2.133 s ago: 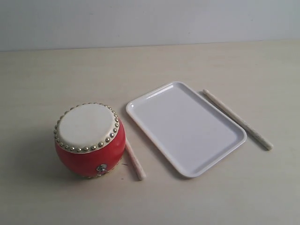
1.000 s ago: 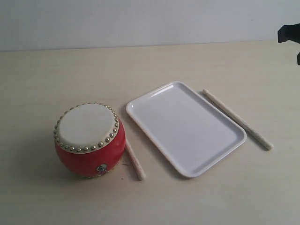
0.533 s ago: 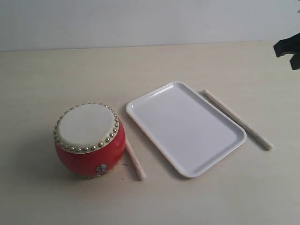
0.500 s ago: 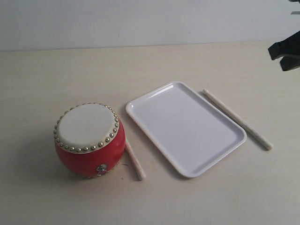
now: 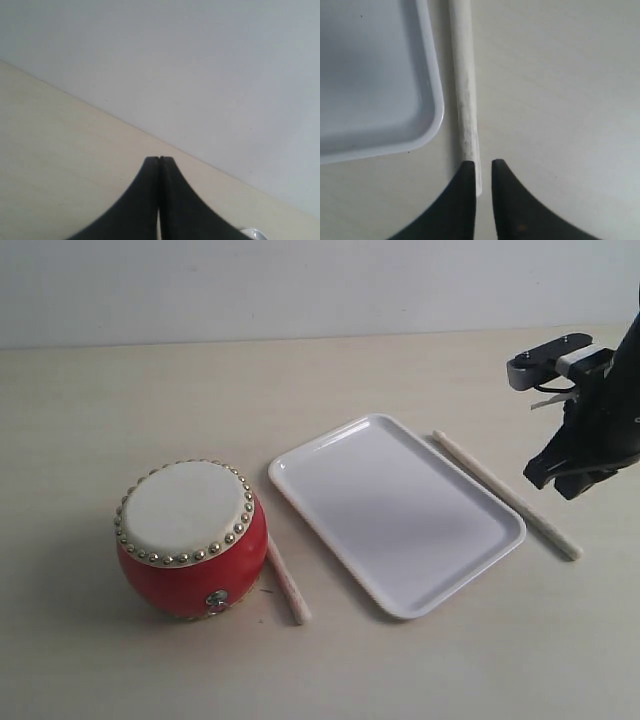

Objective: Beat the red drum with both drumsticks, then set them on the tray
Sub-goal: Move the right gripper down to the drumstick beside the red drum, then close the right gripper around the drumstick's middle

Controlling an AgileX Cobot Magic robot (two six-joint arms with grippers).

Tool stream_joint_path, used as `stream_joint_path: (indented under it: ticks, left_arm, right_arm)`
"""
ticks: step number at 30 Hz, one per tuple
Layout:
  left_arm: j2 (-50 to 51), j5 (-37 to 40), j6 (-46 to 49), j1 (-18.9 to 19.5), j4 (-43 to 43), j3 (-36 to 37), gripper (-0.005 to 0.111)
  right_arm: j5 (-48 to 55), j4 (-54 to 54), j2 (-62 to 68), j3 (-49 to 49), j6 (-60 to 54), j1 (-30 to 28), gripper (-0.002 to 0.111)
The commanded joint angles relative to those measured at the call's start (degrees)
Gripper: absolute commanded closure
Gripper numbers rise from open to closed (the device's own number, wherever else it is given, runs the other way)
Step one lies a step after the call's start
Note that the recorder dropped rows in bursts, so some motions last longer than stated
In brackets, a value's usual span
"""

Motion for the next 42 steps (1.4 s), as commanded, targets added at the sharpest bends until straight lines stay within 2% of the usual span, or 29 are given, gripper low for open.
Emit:
stream_joint_path:
  ticks: [1,6,9,11,12,15,16,18,20,25,31,42]
  left_arm:
    - [-0.4,-0.5,0.4,0.1,0.1,-0.1,0.107]
    - [-0.4,-0.5,0.4,0.1,0.1,-0.1,0.107]
    - [-0.4,-0.5,0.4,0.1,0.1,-0.1,0.107]
    - [-0.4,-0.4,0.4,0.1,0.1,-0.1,0.107]
    - [-0.4,-0.4,0.4,0.1,0.1,-0.1,0.107]
    - [-0.4,-0.4,0.4,0.1,0.1,-0.1,0.107]
    - [-0.4,-0.4,0.4,0.1,0.1,-0.1,0.107]
    - [-0.4,-0.4,0.4,0.1,0.1,-0.1,0.107]
    - [-0.4,-0.4,0.4,0.1,0.1,-0.1,0.107]
    - [-0.4,-0.4,0.4,0.1,0.1,-0.1,0.107]
    - [-0.4,-0.3,0.2,0.1,0.0,-0.1,0.107]
    - [-0.4,-0.3,0.2,0.1,0.0,-0.1,0.107]
  right_arm:
    - [-0.7,-0.4,0.5,-0.2,-0.4,0.2,0.083]
    - [-1.2,3.4,0.5,-0.2,-0.3,0.2,0.081]
    - [0.7,16.8,0.5,-0.2,-0.6,0.4,0.082]
    - [3.1,26.0,0.5,-0.1,-6.2,2.6,0.083]
    - [3.8,27.2,0.5,-0.1,-7.4,7.2,0.083]
    - [1.2,24.9,0.5,-0.1,-2.9,16.8,0.08]
    - [-1.2,23.8,0.5,-0.2,-0.6,20.4,0.075]
    - [-4.7,20.4,0.5,-0.2,4.1,24.7,0.067]
    - [-7.3,16.8,0.5,-0.2,8.2,28.4,0.065]
    - [-10.8,15.3,0.6,-0.2,13.2,35.7,0.06]
    - [-6.2,9.7,5.9,-5.1,21.4,39.5,0.06]
    - [-1.7,5.6,12.8,-13.2,26.6,41.7,0.06]
